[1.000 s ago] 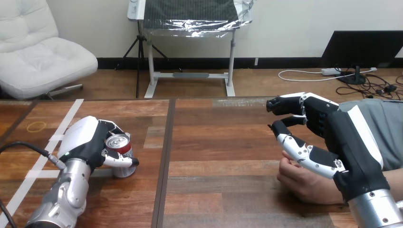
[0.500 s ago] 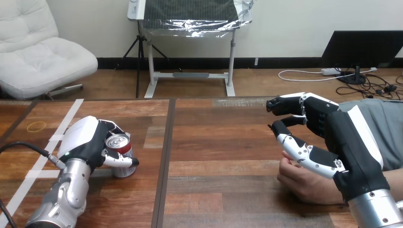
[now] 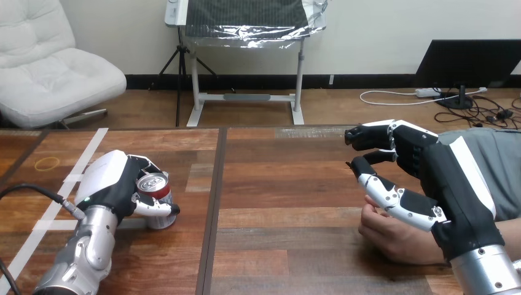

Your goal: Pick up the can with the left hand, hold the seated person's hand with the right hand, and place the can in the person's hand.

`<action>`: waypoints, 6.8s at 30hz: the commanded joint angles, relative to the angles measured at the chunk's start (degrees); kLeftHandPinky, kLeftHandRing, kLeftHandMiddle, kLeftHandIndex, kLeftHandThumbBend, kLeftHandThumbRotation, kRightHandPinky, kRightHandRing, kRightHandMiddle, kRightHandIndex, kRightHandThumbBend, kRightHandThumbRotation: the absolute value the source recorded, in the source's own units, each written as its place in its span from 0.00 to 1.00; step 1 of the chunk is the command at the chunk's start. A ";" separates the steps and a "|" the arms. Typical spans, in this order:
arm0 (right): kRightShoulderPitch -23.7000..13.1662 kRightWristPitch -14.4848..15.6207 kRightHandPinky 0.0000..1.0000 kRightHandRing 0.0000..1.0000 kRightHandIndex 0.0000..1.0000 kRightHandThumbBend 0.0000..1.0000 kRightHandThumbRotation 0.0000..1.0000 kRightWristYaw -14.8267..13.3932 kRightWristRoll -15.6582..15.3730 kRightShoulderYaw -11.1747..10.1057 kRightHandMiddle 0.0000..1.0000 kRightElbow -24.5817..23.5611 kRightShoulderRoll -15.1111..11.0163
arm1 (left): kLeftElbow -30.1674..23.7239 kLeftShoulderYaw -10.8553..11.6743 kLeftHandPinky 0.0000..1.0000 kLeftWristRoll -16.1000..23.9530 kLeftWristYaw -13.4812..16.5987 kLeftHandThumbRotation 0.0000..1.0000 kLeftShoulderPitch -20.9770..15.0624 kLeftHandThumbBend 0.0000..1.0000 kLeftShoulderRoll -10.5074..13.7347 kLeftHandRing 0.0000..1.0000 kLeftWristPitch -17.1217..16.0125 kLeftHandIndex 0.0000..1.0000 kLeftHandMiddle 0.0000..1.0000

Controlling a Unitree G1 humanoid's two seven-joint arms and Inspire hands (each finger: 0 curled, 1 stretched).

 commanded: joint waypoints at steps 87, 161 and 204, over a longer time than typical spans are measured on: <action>-15.11 11.06 0.69 0.80 0.78 0.86 0.00 17.53 -21.35 -4.66 0.83 10.77 -33.18 | -38.51 2.97 0.33 -5.35 -8.27 0.00 -4.62 0.60 -8.02 0.38 0.41 0.51 0.45; -38.04 12.68 0.84 0.86 0.84 0.83 0.06 36.19 -41.26 20.61 0.88 41.62 -38.79 | -38.24 2.11 0.33 -3.63 -9.48 0.00 -3.04 0.59 -7.51 0.39 1.19 0.51 0.46; -36.11 9.30 0.34 0.45 0.58 0.69 0.00 32.81 -39.59 23.65 0.54 44.70 -35.52 | -39.15 2.30 0.34 -2.94 -9.96 0.00 -2.35 0.59 -7.33 0.40 2.50 0.51 0.46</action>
